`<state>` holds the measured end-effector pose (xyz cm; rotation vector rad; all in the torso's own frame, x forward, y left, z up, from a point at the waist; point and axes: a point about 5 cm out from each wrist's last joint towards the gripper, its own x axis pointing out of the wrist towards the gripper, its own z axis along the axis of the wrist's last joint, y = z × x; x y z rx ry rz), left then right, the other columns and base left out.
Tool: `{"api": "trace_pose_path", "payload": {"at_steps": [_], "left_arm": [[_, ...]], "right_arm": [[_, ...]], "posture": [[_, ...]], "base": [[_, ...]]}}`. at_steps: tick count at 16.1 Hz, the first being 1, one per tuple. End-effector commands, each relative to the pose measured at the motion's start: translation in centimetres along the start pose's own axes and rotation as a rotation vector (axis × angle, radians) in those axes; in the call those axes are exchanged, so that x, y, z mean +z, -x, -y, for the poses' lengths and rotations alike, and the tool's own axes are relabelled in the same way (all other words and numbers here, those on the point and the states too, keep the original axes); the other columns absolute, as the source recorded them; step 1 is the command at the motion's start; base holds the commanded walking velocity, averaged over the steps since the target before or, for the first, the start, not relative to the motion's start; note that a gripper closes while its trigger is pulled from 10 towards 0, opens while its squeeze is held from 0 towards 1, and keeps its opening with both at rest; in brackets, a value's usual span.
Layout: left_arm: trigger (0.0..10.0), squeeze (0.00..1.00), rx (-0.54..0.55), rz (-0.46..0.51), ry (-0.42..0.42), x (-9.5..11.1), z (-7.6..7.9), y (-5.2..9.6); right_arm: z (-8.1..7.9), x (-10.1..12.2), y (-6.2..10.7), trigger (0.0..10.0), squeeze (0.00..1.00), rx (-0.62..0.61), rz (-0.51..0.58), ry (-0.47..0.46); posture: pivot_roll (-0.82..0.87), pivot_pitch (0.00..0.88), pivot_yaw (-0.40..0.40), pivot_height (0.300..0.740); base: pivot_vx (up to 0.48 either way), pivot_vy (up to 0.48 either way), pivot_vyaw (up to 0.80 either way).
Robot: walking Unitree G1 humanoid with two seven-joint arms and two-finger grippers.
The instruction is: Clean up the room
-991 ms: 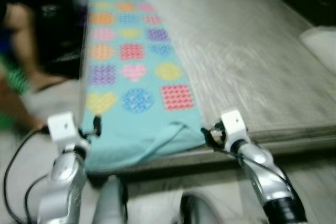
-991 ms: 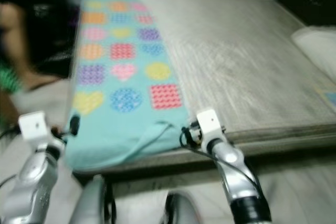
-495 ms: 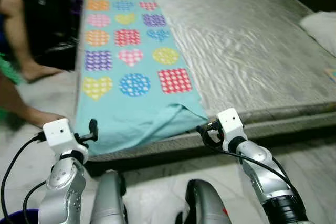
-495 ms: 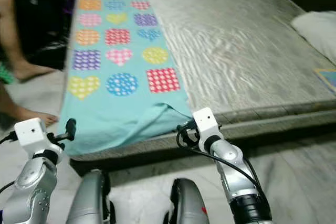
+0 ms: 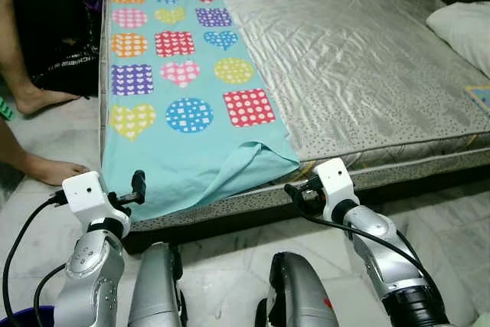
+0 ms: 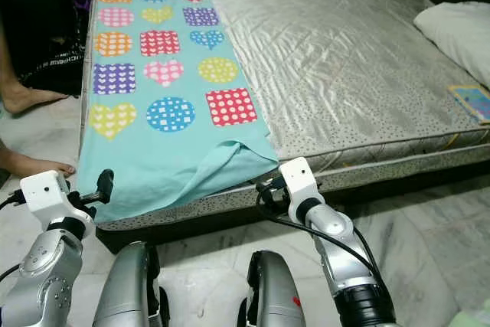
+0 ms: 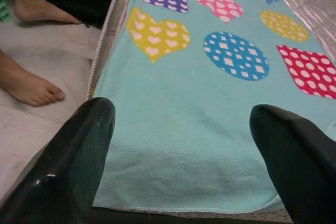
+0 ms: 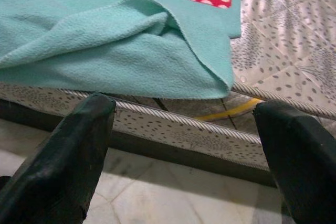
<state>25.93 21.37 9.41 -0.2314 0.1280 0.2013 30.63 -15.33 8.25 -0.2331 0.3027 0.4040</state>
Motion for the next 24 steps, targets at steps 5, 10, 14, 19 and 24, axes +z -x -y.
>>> {"api": "trace_pose_path", "payload": {"at_steps": [5, 10, 14, 19, 24], "left_arm": [[10.0, 0.00, -0.031, 0.024, 0.008, 0.46, 0.58, -0.04], [10.0, 0.00, -0.025, 0.022, 0.010, 0.34, 0.35, 0.11], [10.0, 0.00, -0.021, 0.025, 0.020, 0.36, 0.47, -0.02], [10.0, 0.00, -0.020, 0.016, 0.030, 0.34, 0.92, -0.22], [10.0, 0.00, -0.028, 0.014, 0.032, 0.45, 1.20, -0.30]], "right_arm": [[0.12, 0.15, 0.01, 10.0, 0.00, -0.007, 0.005, 0.002], [0.09, 0.26, -0.20, 10.0, 0.00, -0.004, 0.009, -0.004], [0.20, 0.28, -0.29, 10.0, 0.00, -0.010, 0.006, -0.005], [0.27, 0.21, -0.36, 10.0, 0.00, -0.019, 0.013, -0.023], [-0.06, 0.41, -0.35, 10.0, 0.00, -0.003, 0.028, 0.030]], "posture": [[-0.04, 0.206, -0.104, 0.580], [-0.04, 0.206, -0.108, 0.580], [-0.04, 0.204, -0.104, 0.580], [-0.04, 0.201, -0.100, 0.580], [-0.04, 0.202, -0.095, 0.580]], "base": [[0.367, 0.000, 0.00], [0.406, 0.000, 0.00], [0.291, 0.000, 0.00], [0.000, 0.000, 0.00], [0.000, 0.000, 0.53]]}}
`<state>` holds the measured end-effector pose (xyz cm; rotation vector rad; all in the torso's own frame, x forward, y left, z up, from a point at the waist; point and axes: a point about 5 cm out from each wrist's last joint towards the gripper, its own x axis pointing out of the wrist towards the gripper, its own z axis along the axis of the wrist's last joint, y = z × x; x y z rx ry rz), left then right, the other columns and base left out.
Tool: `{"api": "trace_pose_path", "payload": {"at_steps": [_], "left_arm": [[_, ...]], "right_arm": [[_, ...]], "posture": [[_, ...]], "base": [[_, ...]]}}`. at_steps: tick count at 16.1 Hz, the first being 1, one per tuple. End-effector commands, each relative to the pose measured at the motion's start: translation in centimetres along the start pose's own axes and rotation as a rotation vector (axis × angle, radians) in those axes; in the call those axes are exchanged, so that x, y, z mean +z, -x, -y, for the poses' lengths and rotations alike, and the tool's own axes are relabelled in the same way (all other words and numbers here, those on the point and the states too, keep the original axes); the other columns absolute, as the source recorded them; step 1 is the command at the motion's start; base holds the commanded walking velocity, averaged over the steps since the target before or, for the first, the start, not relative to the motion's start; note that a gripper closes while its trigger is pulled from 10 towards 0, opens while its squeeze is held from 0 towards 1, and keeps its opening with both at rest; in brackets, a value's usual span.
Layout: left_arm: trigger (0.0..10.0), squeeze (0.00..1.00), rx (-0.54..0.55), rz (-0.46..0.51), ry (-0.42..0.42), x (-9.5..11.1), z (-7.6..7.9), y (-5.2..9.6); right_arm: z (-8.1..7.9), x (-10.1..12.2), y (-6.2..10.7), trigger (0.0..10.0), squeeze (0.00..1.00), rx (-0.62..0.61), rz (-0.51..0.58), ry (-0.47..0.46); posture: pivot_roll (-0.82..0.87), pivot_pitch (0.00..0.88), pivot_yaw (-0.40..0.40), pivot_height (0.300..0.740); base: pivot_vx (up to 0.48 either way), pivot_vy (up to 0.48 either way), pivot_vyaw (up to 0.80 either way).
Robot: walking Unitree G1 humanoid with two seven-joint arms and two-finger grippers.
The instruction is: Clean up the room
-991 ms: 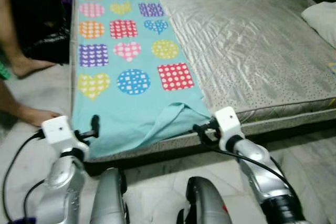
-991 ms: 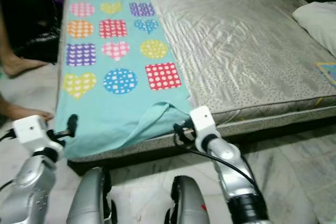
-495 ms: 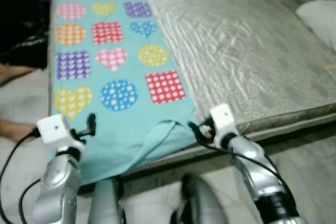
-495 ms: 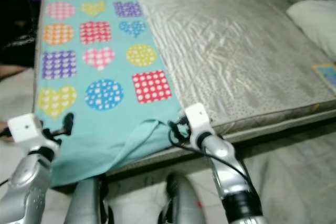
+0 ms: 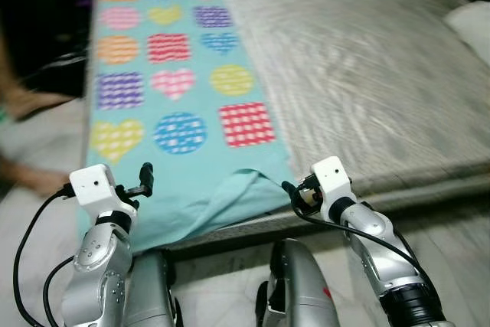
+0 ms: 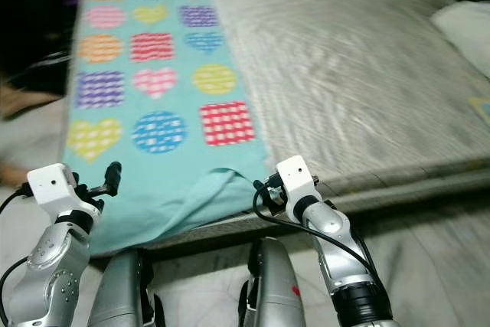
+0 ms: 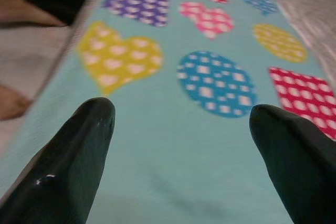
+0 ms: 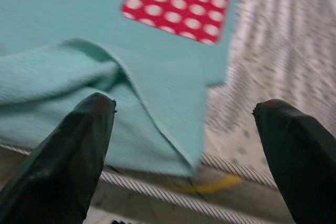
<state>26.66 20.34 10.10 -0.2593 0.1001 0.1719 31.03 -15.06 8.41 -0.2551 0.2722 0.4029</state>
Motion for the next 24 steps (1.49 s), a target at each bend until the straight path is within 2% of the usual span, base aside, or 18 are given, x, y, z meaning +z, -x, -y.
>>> {"api": "trace_pose_path", "payload": {"at_steps": [1, 7, 14, 16, 21, 24], "left_arm": [[10.0, 0.00, 0.005, -0.009, 0.003, -0.1, 0.0, 0.1], [10.0, 0.00, -0.007, -0.034, 0.004, -0.4, 0.2, 0.1], [10.0, 0.00, -0.007, -0.042, 0.000, -0.4, 0.2, 0.2], [10.0, 0.00, -0.005, -0.040, -0.003, -0.3, 0.1, 0.1], [10.0, 0.00, 0.007, -0.025, -0.009, 0.2, -0.2, -0.1], [10.0, 0.00, 0.005, -0.021, -0.012, 0.2, -0.1, 0.0]], "right_arm": [[0.1, 0.0, 0.1, 10.0, 0.00, -0.004, 0.002, -0.010], [0.2, -0.3, 0.1, 10.0, 0.00, -0.017, -0.017, -0.032], [0.2, 0.1, 0.1, 10.0, 0.00, 0.000, 0.010, -0.035], [0.1, 0.2, 0.0, 10.0, 0.00, -0.003, 0.014, -0.038], [-1.1, 2.0, -1.0, 10.0, 0.00, 0.046, 0.105, -0.077], [-3.1, 3.8, -2.1, 10.0, 0.00, 0.099, 0.190, -0.122]], "posture": [[-0.04, 0.202, -0.095, 0.580], [-0.04, 0.205, -0.092, 0.575], [-0.04, 0.201, -0.092, 0.501], [-0.03, 0.201, -0.091, 0.501], [-0.02, 0.207, -0.093, 0.501], [0.00, 0.213, -0.085, 0.501]], "base": [[0.000, 0.000, 0.74], [0.000, 0.000, 0.00], [0.000, 0.000, 0.00], [0.000, 0.000, 0.00], [0.000, 0.000, 0.00], [0.000, 0.000, 0.00]]}}
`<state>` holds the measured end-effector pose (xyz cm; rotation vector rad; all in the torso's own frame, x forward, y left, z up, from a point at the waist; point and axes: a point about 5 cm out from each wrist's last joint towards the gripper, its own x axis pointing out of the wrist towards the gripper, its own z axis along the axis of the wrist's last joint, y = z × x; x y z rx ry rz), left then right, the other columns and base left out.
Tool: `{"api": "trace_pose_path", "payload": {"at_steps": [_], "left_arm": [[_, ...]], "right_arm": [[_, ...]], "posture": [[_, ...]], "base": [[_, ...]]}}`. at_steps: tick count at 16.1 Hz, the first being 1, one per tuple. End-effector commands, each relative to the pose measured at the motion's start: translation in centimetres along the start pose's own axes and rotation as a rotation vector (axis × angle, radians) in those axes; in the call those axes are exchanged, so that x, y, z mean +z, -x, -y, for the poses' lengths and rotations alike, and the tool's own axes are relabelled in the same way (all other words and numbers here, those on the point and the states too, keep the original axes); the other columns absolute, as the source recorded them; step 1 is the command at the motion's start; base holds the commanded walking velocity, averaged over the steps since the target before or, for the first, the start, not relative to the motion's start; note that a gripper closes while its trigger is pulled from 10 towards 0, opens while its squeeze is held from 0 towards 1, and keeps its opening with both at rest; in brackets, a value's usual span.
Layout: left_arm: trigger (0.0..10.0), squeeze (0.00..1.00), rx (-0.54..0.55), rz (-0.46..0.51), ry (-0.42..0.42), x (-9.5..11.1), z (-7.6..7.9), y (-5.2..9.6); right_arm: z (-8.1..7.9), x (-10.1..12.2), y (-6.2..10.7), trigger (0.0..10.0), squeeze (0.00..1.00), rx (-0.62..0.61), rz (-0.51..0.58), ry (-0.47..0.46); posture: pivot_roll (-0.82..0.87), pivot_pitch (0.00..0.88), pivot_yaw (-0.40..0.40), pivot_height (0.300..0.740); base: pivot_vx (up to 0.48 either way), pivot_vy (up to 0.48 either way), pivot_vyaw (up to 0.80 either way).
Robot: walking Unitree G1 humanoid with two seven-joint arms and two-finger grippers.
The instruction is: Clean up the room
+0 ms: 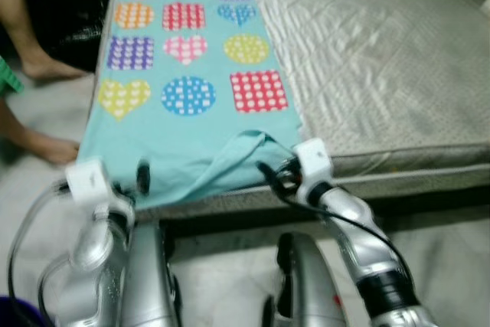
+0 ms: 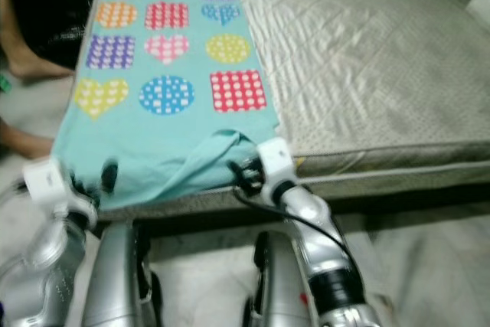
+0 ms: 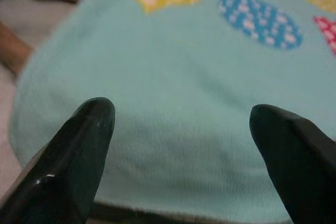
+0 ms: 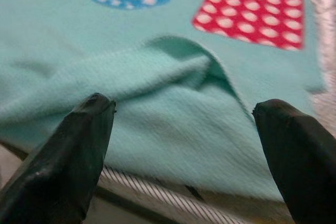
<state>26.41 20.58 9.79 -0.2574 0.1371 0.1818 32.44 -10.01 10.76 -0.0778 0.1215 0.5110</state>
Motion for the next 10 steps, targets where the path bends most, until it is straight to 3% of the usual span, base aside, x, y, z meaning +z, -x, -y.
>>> {"api": "trace_pose_path", "payload": {"at_steps": [1, 6, 8, 10], "left_arm": [[10.0, 0.00, -0.009, 0.015, -0.007, 0.6, 0.3, -0.2], [10.0, 0.00, -0.030, 0.025, -0.029, 1.5, 0.2, 0.1], [10.0, 0.00, -0.030, 0.024, -0.030, 1.5, 0.3, 0.2], [10.0, 0.00, -0.034, 0.017, -0.032, 1.4, 0.3, 0.4]], "right_arm": [[-0.5, 0.4, -0.7, 10.0, 0.00, 0.007, 0.025, -0.027], [-3.1, 1.1, -2.5, 10.0, 0.00, 0.068, 0.086, -0.049], [-3.2, 1.4, -2.9, 10.0, 0.00, 0.053, 0.104, -0.057], [-2.9, 1.6, -3.1, 10.0, 0.00, 0.010, 0.128, -0.061]], "posture": [[0.03, 0.219, -0.082, 0.501], [0.08, 0.234, -0.068, 0.501], [0.09, 0.239, -0.064, 0.501], [0.09, 0.240, -0.059, 0.501]], "base": [[0.000, 0.000, 0.00], [0.000, 0.000, 0.11], [0.000, 0.000, 0.80], [0.000, 0.000, 0.00]]}}
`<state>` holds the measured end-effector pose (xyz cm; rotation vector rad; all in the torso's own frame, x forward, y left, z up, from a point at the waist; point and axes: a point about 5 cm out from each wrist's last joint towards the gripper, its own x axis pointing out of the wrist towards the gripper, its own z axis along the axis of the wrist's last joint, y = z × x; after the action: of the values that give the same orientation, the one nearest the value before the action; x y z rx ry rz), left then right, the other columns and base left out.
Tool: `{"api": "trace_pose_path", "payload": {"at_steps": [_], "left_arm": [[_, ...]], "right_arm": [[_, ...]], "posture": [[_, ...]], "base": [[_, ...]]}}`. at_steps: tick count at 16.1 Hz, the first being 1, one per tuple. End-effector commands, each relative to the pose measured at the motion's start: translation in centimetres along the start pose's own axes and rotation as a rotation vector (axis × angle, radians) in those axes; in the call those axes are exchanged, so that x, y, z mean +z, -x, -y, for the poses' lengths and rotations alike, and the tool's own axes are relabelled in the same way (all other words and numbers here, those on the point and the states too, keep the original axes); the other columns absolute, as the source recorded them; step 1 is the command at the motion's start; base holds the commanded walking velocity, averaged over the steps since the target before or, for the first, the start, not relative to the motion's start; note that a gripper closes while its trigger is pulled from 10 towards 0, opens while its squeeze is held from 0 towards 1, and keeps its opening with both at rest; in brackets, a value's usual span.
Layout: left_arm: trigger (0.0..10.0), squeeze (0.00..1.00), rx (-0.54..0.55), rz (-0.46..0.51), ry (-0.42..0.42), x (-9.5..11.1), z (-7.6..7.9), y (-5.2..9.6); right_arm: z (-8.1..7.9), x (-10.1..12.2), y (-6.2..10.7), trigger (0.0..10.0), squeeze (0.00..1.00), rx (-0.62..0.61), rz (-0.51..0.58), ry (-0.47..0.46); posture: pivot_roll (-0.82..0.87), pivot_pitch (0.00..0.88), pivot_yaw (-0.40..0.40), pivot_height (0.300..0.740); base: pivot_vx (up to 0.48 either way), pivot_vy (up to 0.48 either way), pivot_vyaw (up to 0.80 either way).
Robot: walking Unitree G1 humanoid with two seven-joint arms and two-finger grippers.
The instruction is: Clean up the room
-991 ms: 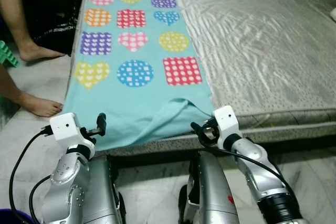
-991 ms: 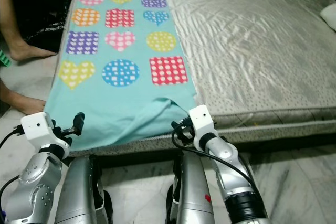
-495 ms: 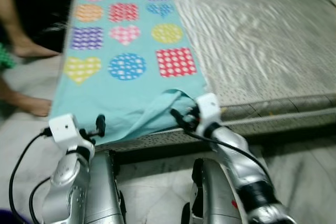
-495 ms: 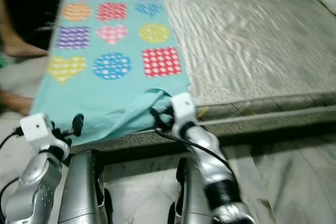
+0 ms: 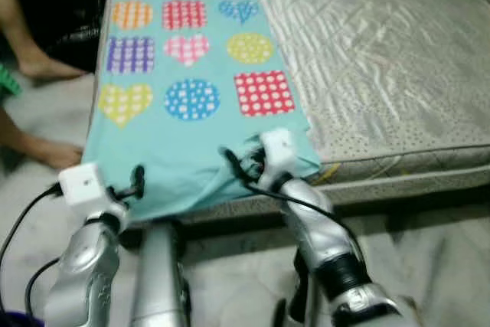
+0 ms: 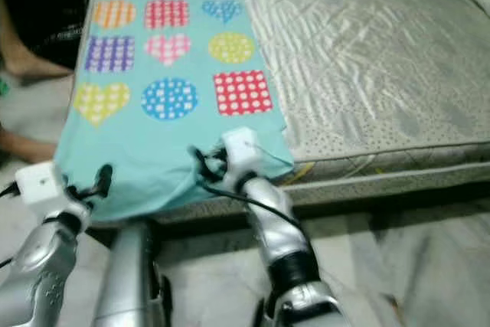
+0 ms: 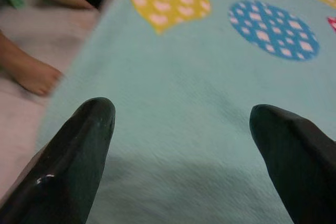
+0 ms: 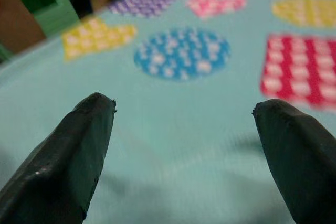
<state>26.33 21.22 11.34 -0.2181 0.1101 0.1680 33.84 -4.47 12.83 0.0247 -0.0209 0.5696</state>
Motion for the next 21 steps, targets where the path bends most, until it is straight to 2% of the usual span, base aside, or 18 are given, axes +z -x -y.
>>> {"api": "trace_pose_path", "payload": {"at_steps": [1, 3, 5, 6, 8, 12, 14, 16, 21], "left_arm": [[10.0, 0.00, -0.020, -0.014, 0.005, -0.2, 0.6, 0.2], [10.0, 0.00, -0.020, -0.017, 0.003, -0.2, 0.5, 0.1], [10.0, 0.00, -0.029, -0.007, -0.011, 0.1, 0.7, -0.1], [10.0, 0.00, -0.034, -0.003, -0.015, 0.2, 0.9, -0.2], [10.0, 0.00, -0.037, -0.001, -0.018, 0.2, 0.9, 0.1], [10.0, 0.00, -0.027, -0.020, -0.020, -0.4, 0.6, 0.9], [10.0, 0.00, -0.029, -0.019, -0.020, -0.3, 0.7, 1.0], [10.0, 0.00, -0.027, -0.017, -0.020, -0.2, 0.6, 1.0], [10.0, 0.00, -0.040, -0.017, -0.017, -0.1, 0.9, 0.8]], "right_arm": [[1.4, -1.0, 0.8, 10.0, 0.00, -0.069, -0.026, 0.015], [1.8, -0.8, 0.8, 10.0, 0.00, -0.116, -0.006, 0.047], [3.0, -0.4, 0.5, 10.0, 0.00, -0.213, 0.005, 0.103], [3.6, -0.1, 0.2, 10.0, 0.00, -0.245, -0.005, 0.170], [4.3, 0.2, 0.0, 10.0, 0.00, -0.270, -0.013, 0.191], [5.7, 0.6, -0.5, 10.0, 0.00, -0.321, -0.049, 0.313], [6.9, 0.4, -0.3, 10.0, 0.00, -0.325, -0.108, 0.400], [7.9, 0.4, 0.1, 10.0, 0.00, -0.334, -0.119, 0.429], [9.7, -0.1, 1.8, 10.0, 0.00, -0.313, -0.127, 0.432]], "posture": [[0.09, 0.239, -0.056, 0.501], [0.09, 0.239, -0.053, 0.501], [0.09, 0.236, -0.050, 0.501], [0.10, 0.236, -0.057, 0.501], [0.10, 0.234, -0.066, 0.501], [0.11, 0.233, -0.082, 0.501], [0.12, 0.233, -0.088, 0.501], [0.12, 0.233, -0.087, 0.501], [0.10, 0.237, -0.072, 0.501]], "base": [[0.000, 0.000, 0.00], [0.000, 0.000, 0.00], [0.000, 0.000, 0.00], [0.000, 0.000, 0.00], [0.000, 0.000, 0.00], [0.000, 0.000, 0.00], [0.000, 0.000, 0.00], [0.000, 0.000, 0.00], [0.000, 0.000, 0.00]]}}
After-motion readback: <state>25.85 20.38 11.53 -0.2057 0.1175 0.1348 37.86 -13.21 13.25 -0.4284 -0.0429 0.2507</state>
